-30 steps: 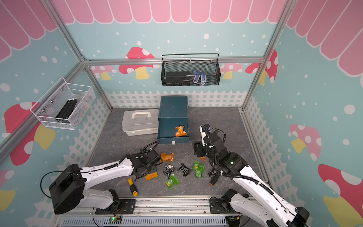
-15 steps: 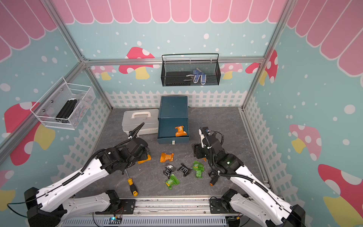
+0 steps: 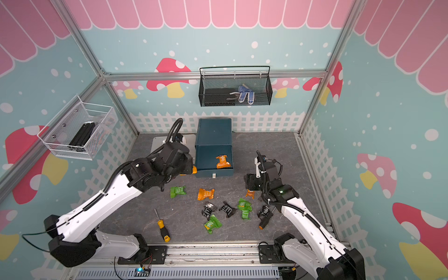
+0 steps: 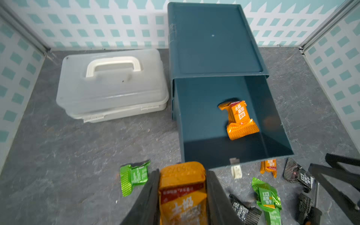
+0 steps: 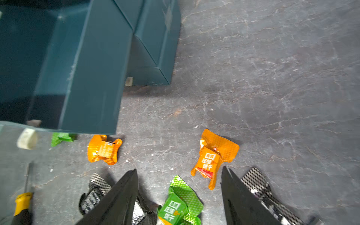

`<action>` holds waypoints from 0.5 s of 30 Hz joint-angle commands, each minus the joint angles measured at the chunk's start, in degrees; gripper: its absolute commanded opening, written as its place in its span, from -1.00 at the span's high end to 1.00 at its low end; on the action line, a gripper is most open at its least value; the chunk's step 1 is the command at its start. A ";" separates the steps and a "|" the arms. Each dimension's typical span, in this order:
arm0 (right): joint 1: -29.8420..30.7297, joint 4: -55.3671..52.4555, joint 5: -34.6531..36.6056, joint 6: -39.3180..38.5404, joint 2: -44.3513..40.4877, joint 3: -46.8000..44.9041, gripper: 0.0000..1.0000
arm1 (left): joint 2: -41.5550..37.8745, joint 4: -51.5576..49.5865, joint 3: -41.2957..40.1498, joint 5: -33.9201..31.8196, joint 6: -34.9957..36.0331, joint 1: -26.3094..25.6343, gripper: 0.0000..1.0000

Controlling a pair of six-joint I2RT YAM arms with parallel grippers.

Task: Place the cookies into the drawer by color
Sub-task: Place the cookie in the drawer.

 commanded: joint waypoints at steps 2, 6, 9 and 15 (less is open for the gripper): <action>0.09 0.51 -0.14 2.26 0.83 2.08 -0.42 | 8.38 -1.01 9.02 2.47 5.87 3.02 0.53; -0.16 -1.63 4.07 1.16 4.04 1.29 -0.45 | 16.18 -5.16 15.76 6.68 3.94 6.96 0.56; -0.26 -0.39 3.83 1.82 7.85 1.28 -0.45 | 21.42 -4.40 18.77 9.01 5.47 8.21 0.61; -0.26 0.03 5.01 2.35 13.12 1.60 -0.45 | 24.91 -3.91 16.50 12.60 5.97 9.04 0.58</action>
